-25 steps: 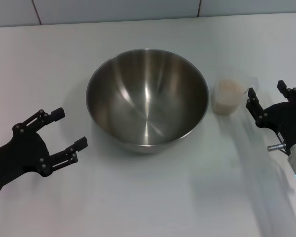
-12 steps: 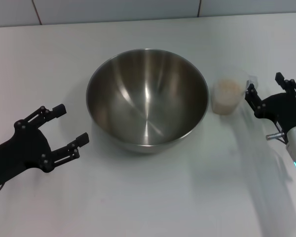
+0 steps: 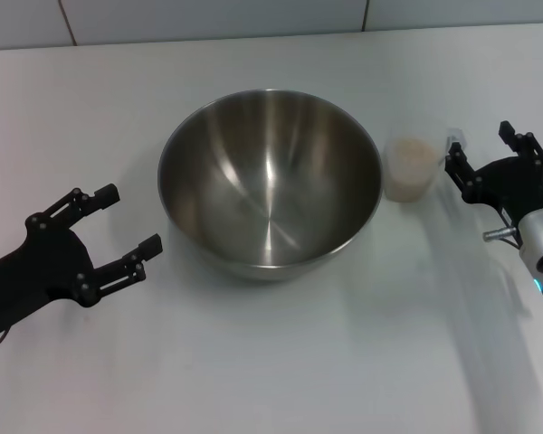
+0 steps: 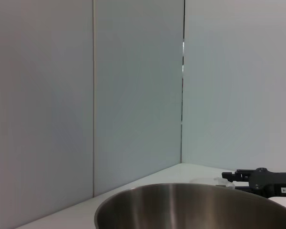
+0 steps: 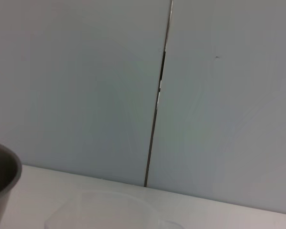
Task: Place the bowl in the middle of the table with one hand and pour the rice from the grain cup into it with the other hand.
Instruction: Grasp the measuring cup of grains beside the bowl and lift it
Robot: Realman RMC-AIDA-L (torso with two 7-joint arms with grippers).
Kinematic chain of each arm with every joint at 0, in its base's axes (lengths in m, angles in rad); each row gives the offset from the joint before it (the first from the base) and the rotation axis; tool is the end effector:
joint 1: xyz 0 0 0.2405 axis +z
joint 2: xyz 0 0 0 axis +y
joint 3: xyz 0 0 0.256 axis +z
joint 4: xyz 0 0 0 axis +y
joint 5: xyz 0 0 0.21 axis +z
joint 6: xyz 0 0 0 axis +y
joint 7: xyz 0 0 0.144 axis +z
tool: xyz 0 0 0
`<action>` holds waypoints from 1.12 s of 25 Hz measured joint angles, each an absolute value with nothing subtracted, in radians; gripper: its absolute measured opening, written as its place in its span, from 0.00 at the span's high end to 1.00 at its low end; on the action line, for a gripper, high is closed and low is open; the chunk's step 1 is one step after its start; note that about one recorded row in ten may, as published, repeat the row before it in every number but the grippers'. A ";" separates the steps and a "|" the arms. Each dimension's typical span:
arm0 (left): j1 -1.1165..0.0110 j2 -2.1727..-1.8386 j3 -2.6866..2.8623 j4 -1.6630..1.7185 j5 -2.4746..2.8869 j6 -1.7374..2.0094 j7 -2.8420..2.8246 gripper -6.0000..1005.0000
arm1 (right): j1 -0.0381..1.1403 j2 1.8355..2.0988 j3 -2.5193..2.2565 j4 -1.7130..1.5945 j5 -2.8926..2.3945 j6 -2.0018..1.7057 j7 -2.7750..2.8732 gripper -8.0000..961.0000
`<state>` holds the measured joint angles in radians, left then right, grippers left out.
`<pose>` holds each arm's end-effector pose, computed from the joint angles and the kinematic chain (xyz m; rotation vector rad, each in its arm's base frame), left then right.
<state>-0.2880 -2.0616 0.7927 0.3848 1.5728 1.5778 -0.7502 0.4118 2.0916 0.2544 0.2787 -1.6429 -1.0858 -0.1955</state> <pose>-0.3143 0.2566 -0.0136 -2.4034 -0.3369 -0.8958 0.3325 0.3028 -0.0619 -1.6929 0.5283 0.4414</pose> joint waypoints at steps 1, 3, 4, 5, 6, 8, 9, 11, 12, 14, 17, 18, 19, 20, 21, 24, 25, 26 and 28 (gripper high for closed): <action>-0.288 -2.062 0.793 0.385 1.573 1.578 -0.750 0.14 | 0.413 2.092 0.257 0.279 -1.643 -1.084 -0.195 0.32; -0.291 -2.062 0.790 0.385 1.572 1.575 -0.750 0.14 | 0.415 2.092 0.264 0.279 -1.643 -1.084 -0.195 0.32; -0.292 -2.062 0.789 0.384 1.572 1.575 -0.750 0.14 | 0.415 2.092 0.264 0.279 -1.643 -1.084 -0.195 0.32; -0.293 -2.062 0.787 0.383 1.572 1.575 -0.750 0.14 | 0.416 2.092 0.264 0.279 -1.643 -1.085 -0.195 0.32; -0.293 -2.062 0.787 0.383 1.572 1.575 -0.750 0.14 | 0.416 2.092 0.264 0.279 -1.643 -1.085 -0.195 0.32; -0.296 -2.062 0.784 0.382 1.572 1.575 -0.750 0.14 | 0.416 2.092 0.264 0.279 -1.643 -1.090 -0.195 0.33; -0.297 -2.062 0.784 0.382 1.572 1.575 -0.750 0.14 | 0.416 2.092 0.264 0.279 -1.643 -1.090 -0.195 0.36; -0.297 -2.062 0.784 0.382 1.572 1.575 -0.750 0.14 | 0.415 2.092 0.264 0.280 -1.643 -1.093 -0.195 0.42; -0.298 -2.062 0.784 0.382 1.572 1.574 -0.750 0.14 | 0.414 2.092 0.264 0.281 -1.643 -1.093 -0.193 0.46; -0.299 -2.062 0.783 0.382 1.572 1.573 -0.750 0.14 | 0.413 2.092 0.264 0.282 -1.643 -1.093 -0.182 0.52; -0.299 -2.062 0.783 0.382 1.572 1.572 -0.751 0.14 | 0.411 2.092 0.264 0.280 -1.643 -1.101 -0.157 0.64; -0.301 -2.062 0.783 0.382 1.572 1.568 -0.759 0.14 | 0.409 2.092 0.264 0.279 -1.643 -1.108 -0.148 0.68; -0.301 -2.062 0.783 0.382 1.572 1.568 -0.759 0.14 | 0.409 2.092 0.264 0.279 -1.643 -1.108 -0.148 0.72; -0.301 -2.062 0.783 0.382 1.572 1.568 -0.760 0.14 | 0.408 2.092 0.264 0.279 -1.643 -1.112 -0.147 0.77; -0.301 -2.062 0.783 0.382 1.572 1.568 -0.760 0.14 | 0.407 2.092 0.264 0.279 -1.643 -1.117 -0.146 0.80; -0.301 -2.062 0.783 0.382 1.572 1.570 -0.760 0.14 | 0.403 2.092 0.266 0.279 -1.643 -1.133 -0.142 0.91; -0.298 -2.062 0.783 0.384 1.572 1.571 -0.760 0.14 | 0.402 2.092 0.267 0.279 -1.643 -1.137 -0.137 0.94; -0.298 -2.062 0.783 0.384 1.572 1.571 -0.760 0.14 | 0.402 2.092 0.268 0.279 -1.643 -1.140 -0.130 0.97; -0.297 -2.062 0.783 0.384 1.572 1.572 -0.760 0.14 | 0.401 2.092 0.268 0.279 -1.643 -1.143 -0.121 0.98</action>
<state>-0.2972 -2.0617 0.7834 0.3840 1.5724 1.5716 -0.7603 0.4012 2.0923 0.2682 0.2791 -1.6428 -1.1426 -0.1210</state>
